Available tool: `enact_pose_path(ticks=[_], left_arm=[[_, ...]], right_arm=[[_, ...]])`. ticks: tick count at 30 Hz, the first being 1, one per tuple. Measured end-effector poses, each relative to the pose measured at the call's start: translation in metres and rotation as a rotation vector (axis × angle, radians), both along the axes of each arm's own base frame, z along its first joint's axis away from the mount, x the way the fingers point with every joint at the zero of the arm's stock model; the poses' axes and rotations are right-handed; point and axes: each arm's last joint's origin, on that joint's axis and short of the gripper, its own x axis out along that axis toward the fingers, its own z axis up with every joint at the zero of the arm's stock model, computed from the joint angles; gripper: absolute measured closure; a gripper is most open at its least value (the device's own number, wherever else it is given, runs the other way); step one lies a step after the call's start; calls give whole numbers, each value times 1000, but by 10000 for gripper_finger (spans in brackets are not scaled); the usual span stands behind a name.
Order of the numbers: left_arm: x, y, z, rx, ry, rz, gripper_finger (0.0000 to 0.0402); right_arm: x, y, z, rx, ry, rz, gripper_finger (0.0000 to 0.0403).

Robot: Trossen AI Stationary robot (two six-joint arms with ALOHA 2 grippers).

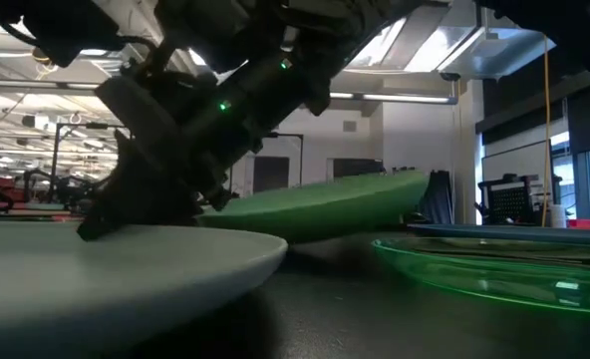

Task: Stack plastic plates
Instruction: Stack the white plate on top of the blue plate

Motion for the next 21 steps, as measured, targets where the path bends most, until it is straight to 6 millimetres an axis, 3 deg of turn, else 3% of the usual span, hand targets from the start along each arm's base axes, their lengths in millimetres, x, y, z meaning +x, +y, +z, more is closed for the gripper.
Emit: enact_pose_path(ticks=[8, 16, 21], left_arm=[[2, -2, -2, 1, 8, -6, 305], [2, -2, -2, 1, 8, -6, 305], [2, -2, -2, 1, 6, -4, 305]], right_arm=[[0, 0, -2, -17, 3, 24, 289], [0, 1, -2, -51, -17, 55, 392], [-1, 1, 5, -67, -19, 64, 397]])
